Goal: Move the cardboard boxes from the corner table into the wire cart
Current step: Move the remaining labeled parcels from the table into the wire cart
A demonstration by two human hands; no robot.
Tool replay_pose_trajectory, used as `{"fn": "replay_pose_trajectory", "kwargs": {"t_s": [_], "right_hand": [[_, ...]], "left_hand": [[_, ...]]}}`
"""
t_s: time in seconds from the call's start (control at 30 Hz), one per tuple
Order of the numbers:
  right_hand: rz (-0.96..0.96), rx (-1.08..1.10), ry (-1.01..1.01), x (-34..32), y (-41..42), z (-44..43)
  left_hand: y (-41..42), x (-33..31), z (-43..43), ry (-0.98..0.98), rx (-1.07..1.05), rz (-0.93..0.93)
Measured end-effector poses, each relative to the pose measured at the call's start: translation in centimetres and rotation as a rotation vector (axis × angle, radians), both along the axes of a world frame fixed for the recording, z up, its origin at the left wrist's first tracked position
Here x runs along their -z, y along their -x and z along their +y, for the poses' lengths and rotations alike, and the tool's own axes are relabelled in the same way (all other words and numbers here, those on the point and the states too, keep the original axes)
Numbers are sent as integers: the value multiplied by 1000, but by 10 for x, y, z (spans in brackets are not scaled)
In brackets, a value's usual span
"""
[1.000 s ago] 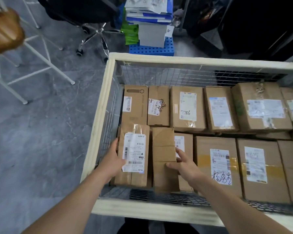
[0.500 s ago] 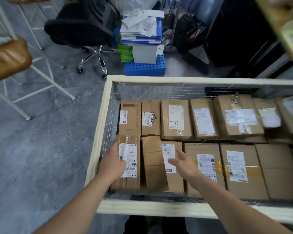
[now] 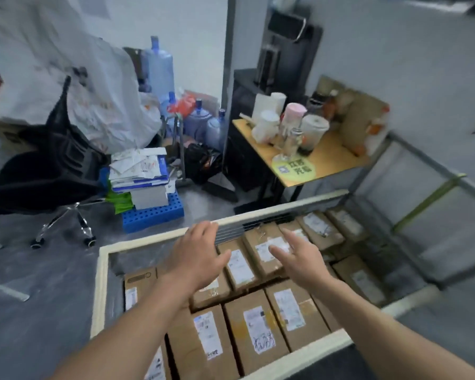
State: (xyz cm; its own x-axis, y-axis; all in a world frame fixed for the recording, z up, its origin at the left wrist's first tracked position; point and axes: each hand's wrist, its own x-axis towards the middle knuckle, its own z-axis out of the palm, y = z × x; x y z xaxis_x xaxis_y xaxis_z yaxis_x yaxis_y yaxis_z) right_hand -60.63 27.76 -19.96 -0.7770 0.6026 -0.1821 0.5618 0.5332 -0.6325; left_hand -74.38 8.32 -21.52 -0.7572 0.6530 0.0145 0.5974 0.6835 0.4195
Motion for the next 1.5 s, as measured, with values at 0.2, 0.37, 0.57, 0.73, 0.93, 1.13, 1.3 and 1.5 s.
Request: {"fn": "replay_pose_trajectory", "kwargs": {"t_s": [0.2,0.37,0.57,0.73,0.93,1.13,1.3,1.5], "right_hand": [[107,142,-203,-98,-56,62],[128,256,-407,-157,-125,103],[131,363,-592,-208,-218,147],[94,420,-680,-231,-312,193],[32,519,-766,-253,-425,239],[-21,630,-791,-270,-516,262],[-73,736,-804,-278,-574,269],[-106,851,-784,-285,-629,270]], "left_hand": [[-21,-92,91,-103,246,181],[-69,-153,158,-174,408,301],[-149,-212,235,-286,563,392],[-234,-244,300,-340,657,416],[-340,-264,365,-373,718,433],[-425,-275,408,-382,783,446],[-479,-284,437,-390,856,448],[-532,-289,470,-406,955,408]]}}
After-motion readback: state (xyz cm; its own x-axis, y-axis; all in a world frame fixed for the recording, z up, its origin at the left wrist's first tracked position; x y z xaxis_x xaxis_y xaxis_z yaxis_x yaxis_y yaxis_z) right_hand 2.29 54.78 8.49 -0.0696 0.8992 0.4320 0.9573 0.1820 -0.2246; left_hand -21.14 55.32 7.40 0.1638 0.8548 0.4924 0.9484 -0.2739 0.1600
